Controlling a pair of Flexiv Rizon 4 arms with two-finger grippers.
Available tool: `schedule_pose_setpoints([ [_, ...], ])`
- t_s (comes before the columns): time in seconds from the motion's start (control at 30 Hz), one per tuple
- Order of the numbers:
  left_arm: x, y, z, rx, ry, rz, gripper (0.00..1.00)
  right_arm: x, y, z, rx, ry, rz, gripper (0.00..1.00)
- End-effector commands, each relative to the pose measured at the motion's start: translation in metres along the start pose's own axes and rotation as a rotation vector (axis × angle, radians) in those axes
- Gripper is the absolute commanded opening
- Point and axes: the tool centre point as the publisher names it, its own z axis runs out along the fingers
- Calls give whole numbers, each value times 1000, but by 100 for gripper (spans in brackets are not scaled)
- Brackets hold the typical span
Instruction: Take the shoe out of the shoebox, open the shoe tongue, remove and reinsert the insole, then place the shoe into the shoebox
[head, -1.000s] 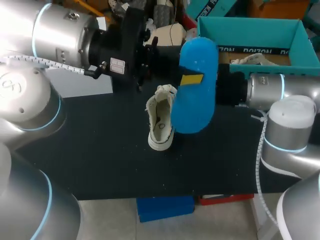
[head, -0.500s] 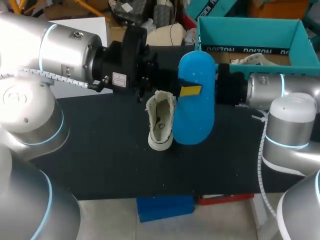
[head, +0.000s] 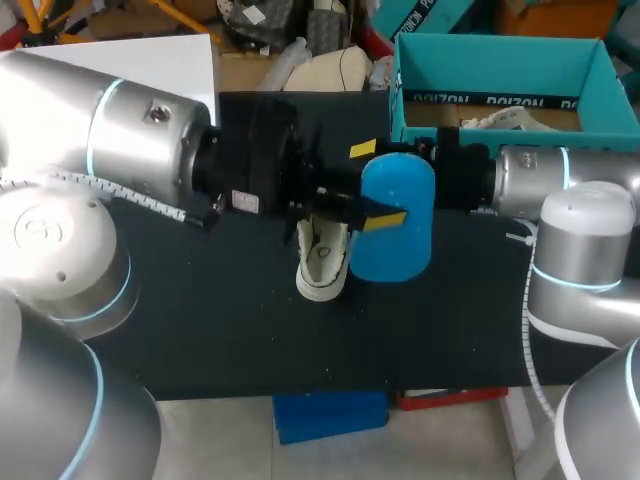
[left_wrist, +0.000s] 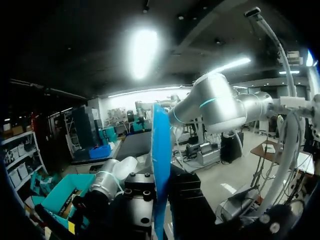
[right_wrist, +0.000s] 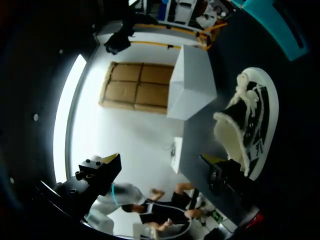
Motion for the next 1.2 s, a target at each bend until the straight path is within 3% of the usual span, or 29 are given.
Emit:
schedule_pose_setpoints([
  [0.03,24,48,-11,107,-56,255,0,0,-1,2,-4,-1,0,100],
  [0.1,25,63,-13,88,-66,330,0,0,-1,2,-4,-1,0,100],
  [0.13,25,71,-15,127,-48,326,0,0,-1,2,-4,-1,0,100],
  [0.3,24,119,-18,11,-111,479,0,0,-1,2,-4,-1,0,100],
  [0.33,24,129,-18,23,-103,466,0,0,-1,2,-4,-1,0,100],
  [0.4,22,149,-16,-25,-90,444,0,0,-1,2,-4,-1,0,100],
  [1.03,22,149,-16,-25,-90,444,0,0,-1,2,-4,-1,0,100],
  [1.07,30,147,-15,-24,-109,507,0,0,-1,2,-4,-1,0,100],
  [1.1,35,150,-13,-73,-130,565,0,0,-1,2,-4,-1,0,100],
  [1.13,41,152,-12,-32,-141,619,0,0,-1,2,-4,-1,0,100],
  [1.2,48,164,-13,-33,-170,686,0,0,-1,2,-4,-1,0,100],
])
